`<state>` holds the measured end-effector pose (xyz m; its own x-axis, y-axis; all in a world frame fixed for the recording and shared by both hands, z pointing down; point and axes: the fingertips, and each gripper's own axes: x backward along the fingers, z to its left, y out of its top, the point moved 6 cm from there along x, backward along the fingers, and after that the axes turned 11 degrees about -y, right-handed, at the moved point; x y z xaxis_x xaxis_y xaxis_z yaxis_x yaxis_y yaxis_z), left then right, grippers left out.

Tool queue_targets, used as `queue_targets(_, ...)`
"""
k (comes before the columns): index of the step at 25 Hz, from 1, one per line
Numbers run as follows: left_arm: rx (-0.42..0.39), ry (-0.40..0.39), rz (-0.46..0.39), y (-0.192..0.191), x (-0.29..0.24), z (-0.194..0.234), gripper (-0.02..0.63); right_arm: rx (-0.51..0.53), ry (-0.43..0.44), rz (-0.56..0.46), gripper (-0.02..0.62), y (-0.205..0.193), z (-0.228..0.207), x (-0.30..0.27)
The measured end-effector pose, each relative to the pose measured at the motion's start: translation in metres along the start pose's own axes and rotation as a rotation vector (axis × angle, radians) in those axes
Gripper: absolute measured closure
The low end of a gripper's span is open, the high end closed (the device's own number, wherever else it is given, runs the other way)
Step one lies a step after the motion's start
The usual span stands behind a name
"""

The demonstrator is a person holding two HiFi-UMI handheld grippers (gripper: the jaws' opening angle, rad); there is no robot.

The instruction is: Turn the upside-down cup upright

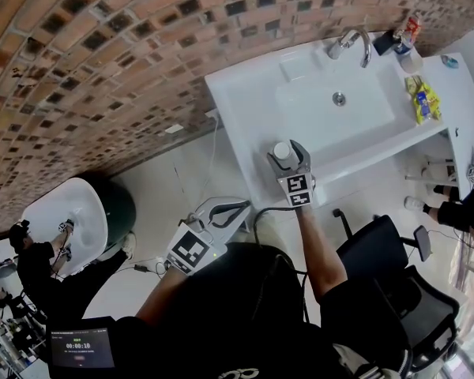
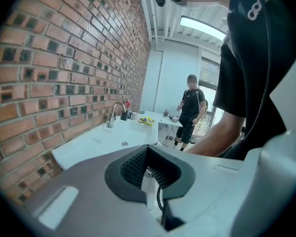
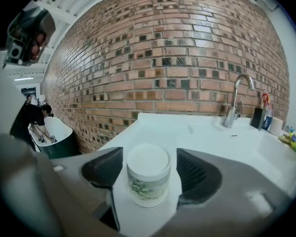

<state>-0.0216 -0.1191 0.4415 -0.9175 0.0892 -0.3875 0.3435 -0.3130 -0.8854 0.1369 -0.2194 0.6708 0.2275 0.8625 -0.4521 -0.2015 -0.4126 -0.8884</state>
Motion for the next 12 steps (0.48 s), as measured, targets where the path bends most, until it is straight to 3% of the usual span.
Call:
queue_targets(2, -0.009, -0.005, -0.014, 0.002, 0.001, -0.003, 0.591, 0.002, 0.002, -0.011, 0.257, 0.009, -0.004, 0.008)
queue_targets(12, -0.050, -0.032, -0.097, -0.007, 0.026, -0.038, 0.591, 0.096, -0.066, -0.086, 0.258, 0.080, -0.004, 0.109)
